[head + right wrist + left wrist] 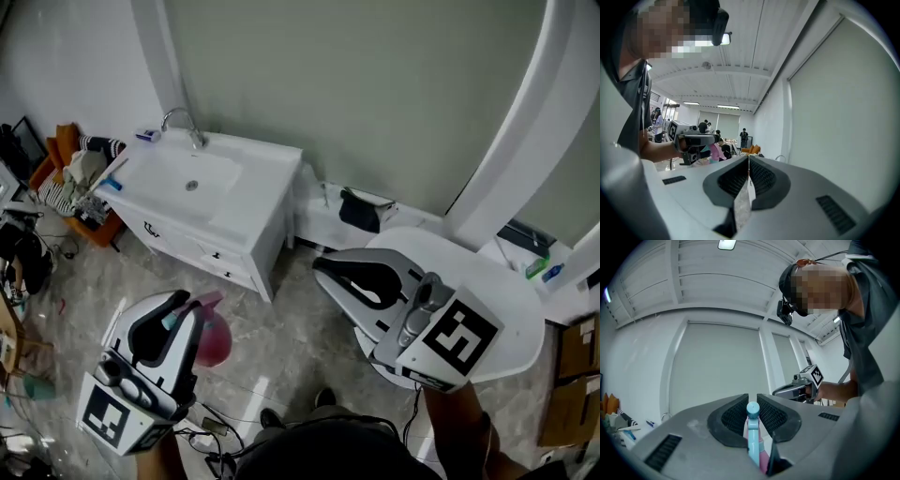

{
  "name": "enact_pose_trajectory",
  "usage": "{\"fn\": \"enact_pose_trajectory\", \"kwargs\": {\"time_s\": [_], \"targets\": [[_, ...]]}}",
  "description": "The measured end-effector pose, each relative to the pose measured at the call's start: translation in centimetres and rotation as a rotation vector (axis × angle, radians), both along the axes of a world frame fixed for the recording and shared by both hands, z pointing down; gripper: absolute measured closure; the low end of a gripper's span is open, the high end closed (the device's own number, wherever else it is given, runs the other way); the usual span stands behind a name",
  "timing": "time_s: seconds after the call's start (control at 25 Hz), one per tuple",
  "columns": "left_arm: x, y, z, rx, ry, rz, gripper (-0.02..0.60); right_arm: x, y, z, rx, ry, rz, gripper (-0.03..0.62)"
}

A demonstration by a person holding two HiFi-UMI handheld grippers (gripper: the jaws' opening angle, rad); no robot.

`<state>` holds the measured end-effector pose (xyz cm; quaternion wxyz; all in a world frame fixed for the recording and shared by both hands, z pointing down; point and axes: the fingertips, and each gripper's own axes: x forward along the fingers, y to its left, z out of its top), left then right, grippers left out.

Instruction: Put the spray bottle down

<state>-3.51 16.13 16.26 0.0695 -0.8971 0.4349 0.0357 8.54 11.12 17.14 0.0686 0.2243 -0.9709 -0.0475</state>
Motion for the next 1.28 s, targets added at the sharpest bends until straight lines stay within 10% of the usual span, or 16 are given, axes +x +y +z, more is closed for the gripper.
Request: {"fn": "enact_pose_trajectory", "kwargs": {"time_s": [0.56,1.28], "targets": [[2.7,-3.1,-0.4,-0.023,-0.042,-0.041,0.528,2.9,-2.9,1.0,-0.022,-0.028,-0.033,0.583],[-5.9,-6.4,-0.9,0.019,0.016,0.147,0.528,-5.7,-4.2,0.4,0.005,-0.001,0.139,0.583]]}}
